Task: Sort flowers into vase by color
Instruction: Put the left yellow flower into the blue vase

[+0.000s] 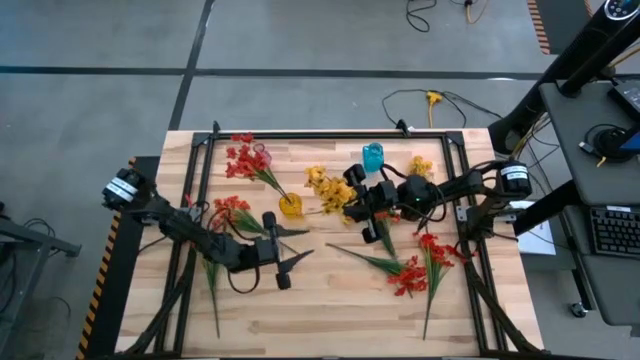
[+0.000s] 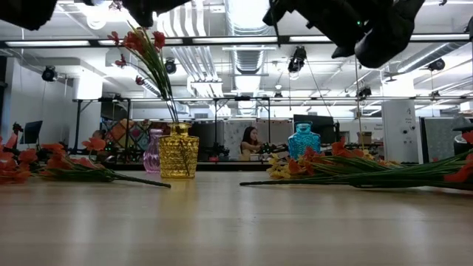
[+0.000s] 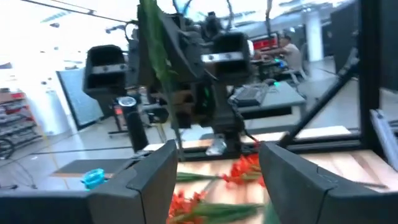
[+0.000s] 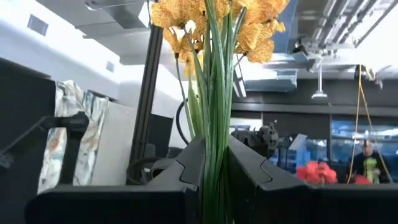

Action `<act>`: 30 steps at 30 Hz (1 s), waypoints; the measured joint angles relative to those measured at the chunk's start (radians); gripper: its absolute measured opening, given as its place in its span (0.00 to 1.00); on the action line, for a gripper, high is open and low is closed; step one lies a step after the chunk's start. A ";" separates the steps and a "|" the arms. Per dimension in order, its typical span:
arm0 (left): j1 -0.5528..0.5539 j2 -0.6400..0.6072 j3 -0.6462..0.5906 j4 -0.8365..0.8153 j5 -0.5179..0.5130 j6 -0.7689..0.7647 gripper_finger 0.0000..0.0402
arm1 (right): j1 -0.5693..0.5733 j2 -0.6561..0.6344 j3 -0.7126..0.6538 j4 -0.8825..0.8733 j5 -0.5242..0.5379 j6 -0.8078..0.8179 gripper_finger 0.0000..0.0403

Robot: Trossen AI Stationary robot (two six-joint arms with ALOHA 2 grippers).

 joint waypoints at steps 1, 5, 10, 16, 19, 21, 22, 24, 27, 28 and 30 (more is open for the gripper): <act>0.007 0.003 0.010 0.002 -0.002 0.001 0.53 | 0.001 0.004 0.008 -0.004 -0.001 -0.008 0.09; 0.035 0.026 0.048 -0.007 -0.002 -0.037 0.58 | 0.004 0.019 0.025 -0.011 -0.005 -0.014 0.09; 0.064 0.063 0.094 -0.060 0.028 -0.070 0.65 | 0.033 0.029 0.027 -0.017 -0.012 -0.022 0.09; 0.117 0.120 0.152 -0.061 0.112 -0.073 0.69 | 0.065 0.029 0.028 -0.021 -0.012 -0.082 0.09; 0.141 0.140 0.174 -0.064 0.140 -0.075 0.69 | 0.066 0.029 0.031 -0.029 -0.011 -0.084 0.09; 0.158 0.153 0.188 -0.062 0.209 -0.080 0.69 | 0.066 0.029 0.035 -0.044 -0.010 -0.092 0.09; 0.166 0.159 0.194 -0.063 0.231 -0.084 0.69 | 0.065 0.029 0.036 -0.047 -0.008 -0.094 0.09; 0.181 0.171 0.205 -0.065 0.238 -0.096 0.68 | 0.067 0.029 0.040 -0.047 -0.008 -0.089 0.09; 0.199 0.181 0.216 -0.064 0.236 -0.098 0.67 | 0.068 0.029 0.045 -0.047 -0.009 -0.089 0.09; 0.204 0.184 0.217 -0.064 0.239 -0.099 0.66 | 0.068 0.029 0.047 -0.048 -0.010 -0.090 0.09; 0.213 0.191 0.222 -0.063 0.256 -0.101 0.63 | 0.068 0.029 0.048 -0.047 -0.010 -0.092 0.09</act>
